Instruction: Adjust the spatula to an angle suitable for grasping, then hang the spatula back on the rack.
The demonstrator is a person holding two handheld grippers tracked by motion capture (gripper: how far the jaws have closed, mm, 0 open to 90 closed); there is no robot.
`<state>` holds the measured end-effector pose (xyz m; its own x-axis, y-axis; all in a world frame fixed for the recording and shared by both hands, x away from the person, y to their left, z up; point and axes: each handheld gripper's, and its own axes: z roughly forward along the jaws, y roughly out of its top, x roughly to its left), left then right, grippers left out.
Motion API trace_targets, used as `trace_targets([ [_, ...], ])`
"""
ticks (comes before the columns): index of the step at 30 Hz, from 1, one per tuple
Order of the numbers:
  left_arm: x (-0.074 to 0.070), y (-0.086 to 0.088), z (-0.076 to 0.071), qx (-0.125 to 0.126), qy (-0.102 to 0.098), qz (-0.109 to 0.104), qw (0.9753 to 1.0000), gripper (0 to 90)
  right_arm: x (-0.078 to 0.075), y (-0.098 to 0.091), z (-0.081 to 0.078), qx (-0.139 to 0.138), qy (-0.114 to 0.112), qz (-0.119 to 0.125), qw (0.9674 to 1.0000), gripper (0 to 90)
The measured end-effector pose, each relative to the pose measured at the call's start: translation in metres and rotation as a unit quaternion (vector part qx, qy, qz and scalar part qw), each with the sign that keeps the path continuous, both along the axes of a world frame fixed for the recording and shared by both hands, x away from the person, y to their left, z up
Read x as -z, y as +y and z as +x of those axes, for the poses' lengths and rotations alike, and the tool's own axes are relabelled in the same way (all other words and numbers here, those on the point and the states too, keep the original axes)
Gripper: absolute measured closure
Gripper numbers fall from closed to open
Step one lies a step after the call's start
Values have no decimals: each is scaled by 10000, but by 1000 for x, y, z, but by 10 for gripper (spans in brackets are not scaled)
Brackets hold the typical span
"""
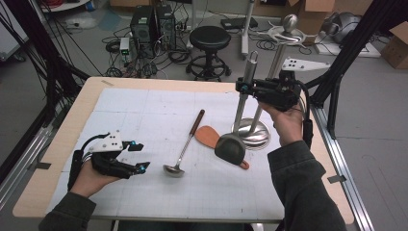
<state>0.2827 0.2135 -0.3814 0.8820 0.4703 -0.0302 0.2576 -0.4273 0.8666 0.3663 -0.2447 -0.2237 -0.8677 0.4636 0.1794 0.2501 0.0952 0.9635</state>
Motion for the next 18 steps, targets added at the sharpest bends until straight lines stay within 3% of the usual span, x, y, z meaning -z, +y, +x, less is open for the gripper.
trace_targets([
  [18, 3, 3, 2, -28, 51, 19, 10000, 310, -19, -19, 0, 234, -125, -38, 9996, 751],
])
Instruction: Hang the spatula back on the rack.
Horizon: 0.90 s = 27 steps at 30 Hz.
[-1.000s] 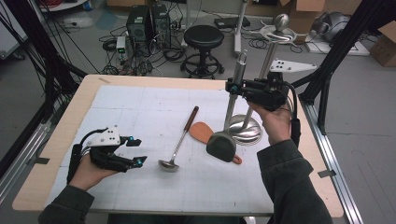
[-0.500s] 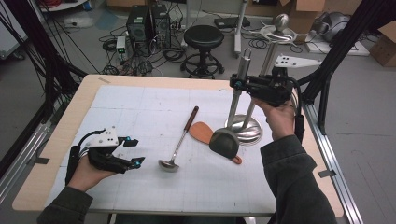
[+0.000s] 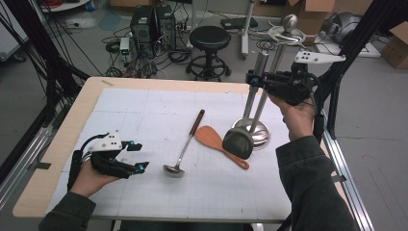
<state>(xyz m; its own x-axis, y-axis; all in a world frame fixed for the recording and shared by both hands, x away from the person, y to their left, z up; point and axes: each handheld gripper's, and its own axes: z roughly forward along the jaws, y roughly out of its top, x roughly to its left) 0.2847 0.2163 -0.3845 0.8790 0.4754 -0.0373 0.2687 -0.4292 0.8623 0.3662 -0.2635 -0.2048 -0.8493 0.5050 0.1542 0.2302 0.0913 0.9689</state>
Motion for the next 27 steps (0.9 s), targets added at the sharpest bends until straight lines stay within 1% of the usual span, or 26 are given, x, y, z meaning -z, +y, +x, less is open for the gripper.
trace_targets([
  [4, 0, 0, -1, -6, 8, -28, 10000, 310, -5, -4, 0, 72, -21, 2, 10000, 751],
  [10, 0, 0, -1, -6, 15, -33, 10000, 310, -7, -11, -1, 168, 30, 7, 9999, 751],
  [15, -1, 0, -1, -12, 0, -49, 10000, 311, -6, -12, 2, 206, 106, -33, 9997, 751],
  [27, -2, 1, -1, -10, -6, -70, 10000, 310, -3, -13, 8, 277, 156, -57, 9995, 751],
])
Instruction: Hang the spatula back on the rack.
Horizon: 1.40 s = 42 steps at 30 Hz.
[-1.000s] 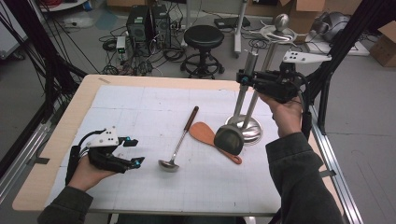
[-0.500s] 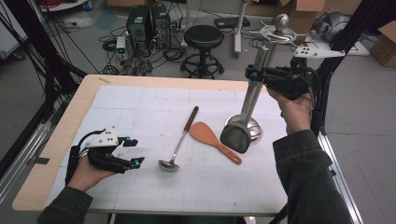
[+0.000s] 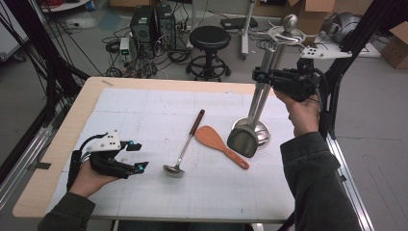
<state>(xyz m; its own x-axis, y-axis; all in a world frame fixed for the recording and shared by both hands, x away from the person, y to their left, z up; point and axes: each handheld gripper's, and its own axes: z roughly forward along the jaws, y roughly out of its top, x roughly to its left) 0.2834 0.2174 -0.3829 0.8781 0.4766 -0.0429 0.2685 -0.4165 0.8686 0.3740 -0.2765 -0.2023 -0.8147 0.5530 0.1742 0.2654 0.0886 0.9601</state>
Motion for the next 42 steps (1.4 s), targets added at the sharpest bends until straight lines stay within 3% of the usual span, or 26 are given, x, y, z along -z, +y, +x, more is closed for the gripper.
trace_targets([
  [33, 0, -1, 0, 29, 25, -32, 10000, 311, 6, -13, 11, 277, 103, 66, 9995, 751],
  [42, 0, 0, 0, 48, 22, -30, 10000, 311, 10, -14, 13, 337, 33, 29, 9994, 749],
])
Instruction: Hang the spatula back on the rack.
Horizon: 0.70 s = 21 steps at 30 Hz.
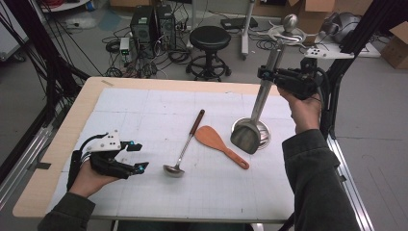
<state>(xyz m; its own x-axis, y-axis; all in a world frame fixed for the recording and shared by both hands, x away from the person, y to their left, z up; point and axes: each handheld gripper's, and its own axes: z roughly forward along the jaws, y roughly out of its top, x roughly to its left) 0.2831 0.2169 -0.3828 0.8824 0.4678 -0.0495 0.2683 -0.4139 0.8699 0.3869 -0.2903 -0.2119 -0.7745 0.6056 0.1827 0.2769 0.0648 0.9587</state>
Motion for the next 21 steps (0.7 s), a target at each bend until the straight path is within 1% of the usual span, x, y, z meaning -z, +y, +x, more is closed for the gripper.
trace_targets([
  [2, 0, 0, 0, -14, 4, -27, 10000, 311, 1, 0, 0, 21, -7, -12, 10000, 748],
  [4, 0, 0, 0, -9, 2, -3, 10000, 311, 3, 0, 0, 36, -27, -38, 10000, 746],
  [8, 0, 0, 0, -11, 9, -36, 10000, 311, 5, 0, 0, 78, -71, -17, 9999, 743],
  [9, 0, 0, 0, -6, 3, -14, 10000, 311, 5, 0, -1, 82, -78, -17, 9999, 743],
  [14, 0, 0, 0, -7, 10, -50, 10000, 311, 6, 0, -1, 130, -124, -46, 9998, 739],
  [20, 0, 0, 0, -9, 12, -56, 10000, 311, 7, 0, -1, 195, -163, -36, 9997, 731],
  [21, 0, 0, 0, 5, 5, -29, 10000, 311, 7, 0, -1, 202, -170, -29, 9996, 730],
])
